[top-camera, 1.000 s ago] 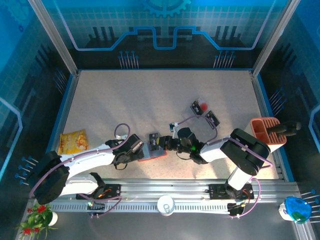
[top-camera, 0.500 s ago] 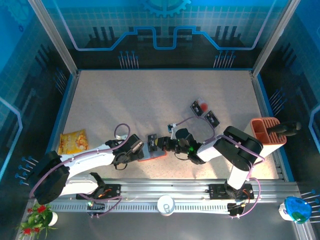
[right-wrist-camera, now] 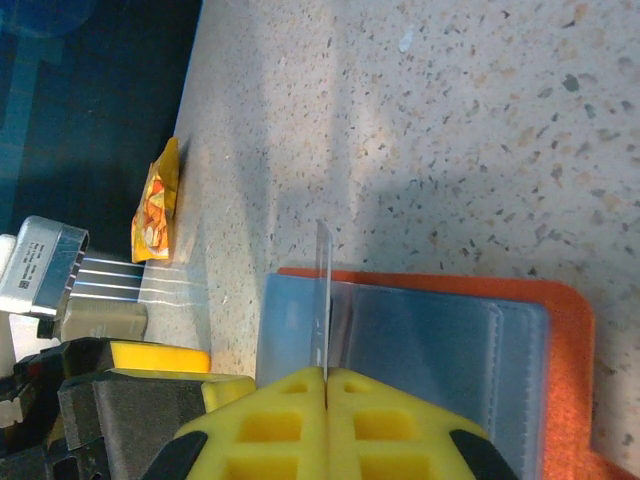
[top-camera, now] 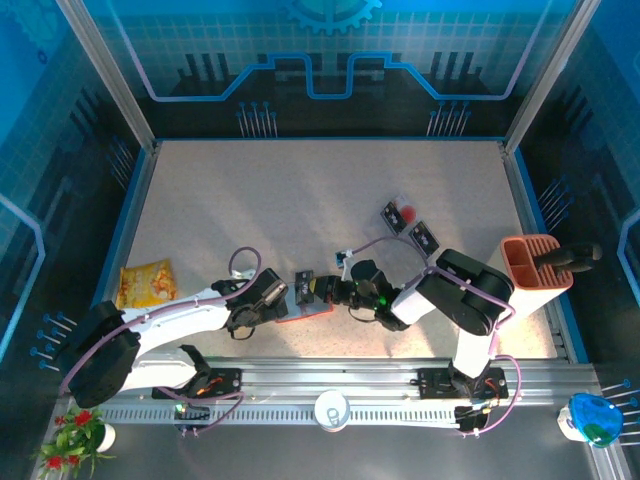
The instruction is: Put the credit cards into the card holder
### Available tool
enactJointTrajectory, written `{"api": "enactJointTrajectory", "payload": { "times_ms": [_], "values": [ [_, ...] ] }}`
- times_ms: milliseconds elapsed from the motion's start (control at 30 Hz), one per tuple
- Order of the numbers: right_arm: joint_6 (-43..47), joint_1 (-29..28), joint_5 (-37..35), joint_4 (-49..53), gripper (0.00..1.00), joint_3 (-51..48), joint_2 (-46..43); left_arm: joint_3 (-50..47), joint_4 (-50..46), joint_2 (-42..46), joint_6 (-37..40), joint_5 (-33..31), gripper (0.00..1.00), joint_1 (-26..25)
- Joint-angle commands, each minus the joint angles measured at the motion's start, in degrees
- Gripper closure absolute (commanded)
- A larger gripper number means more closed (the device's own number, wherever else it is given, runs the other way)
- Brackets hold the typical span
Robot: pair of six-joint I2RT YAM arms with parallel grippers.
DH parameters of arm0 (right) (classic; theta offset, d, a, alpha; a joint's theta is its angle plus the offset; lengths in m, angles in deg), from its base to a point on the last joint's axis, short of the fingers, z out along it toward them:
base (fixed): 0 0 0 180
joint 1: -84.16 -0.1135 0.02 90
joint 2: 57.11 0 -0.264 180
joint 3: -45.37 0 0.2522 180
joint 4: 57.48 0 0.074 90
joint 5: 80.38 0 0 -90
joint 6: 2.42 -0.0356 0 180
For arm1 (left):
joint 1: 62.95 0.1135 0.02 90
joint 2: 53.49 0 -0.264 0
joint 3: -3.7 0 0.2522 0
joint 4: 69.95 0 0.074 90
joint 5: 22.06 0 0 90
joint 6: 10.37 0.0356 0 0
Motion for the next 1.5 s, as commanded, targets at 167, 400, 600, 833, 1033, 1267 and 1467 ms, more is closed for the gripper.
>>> {"api": "enactJointTrajectory", "payload": {
  "times_ms": [167, 400, 600, 833, 1033, 1267, 1467],
  "values": [
    [-0.45, -1.46, 0.25, -2.75, 1.0, -1.14, 1.89, -2.98, 0.6, -2.2, -0.94, 0.59, 0.01, 0.36],
    [-0.53, -2.08, 1.35, -2.94, 1.0, -1.75, 2.53, -3.02, 0.53, -2.28, -0.82, 0.51, 0.01, 0.37],
    [-0.94, -2.22, 1.33, -3.57, 1.0, -3.16, 2.31, -3.01, 0.68, -2.28, -0.9, 0.57, 0.01, 0.35],
    [-0.73, -2.22, 2.12, -2.54, 1.0, -3.66, 2.36, -3.03, 0.69, -2.28, -0.83, 0.55, 0.01, 0.32],
    [-0.8, -2.24, 2.71, -0.71, 1.0, -3.46, 2.28, -3.19, 0.95, -2.41, -0.85, 0.51, 0.01, 0.3],
    [-0.8, -2.17, 3.7, 3.56, 1.0, -2.03, 2.34, -3.13, 1.13, -2.76, -0.73, 0.61, 0.01, 0.33],
    [-0.8, -2.3, 5.19, 7.66, 1.0, 0.07, 2.8, -3.32, 1.35, -2.72, -0.85, 0.73, 0.01, 0.36]
  ]
}}
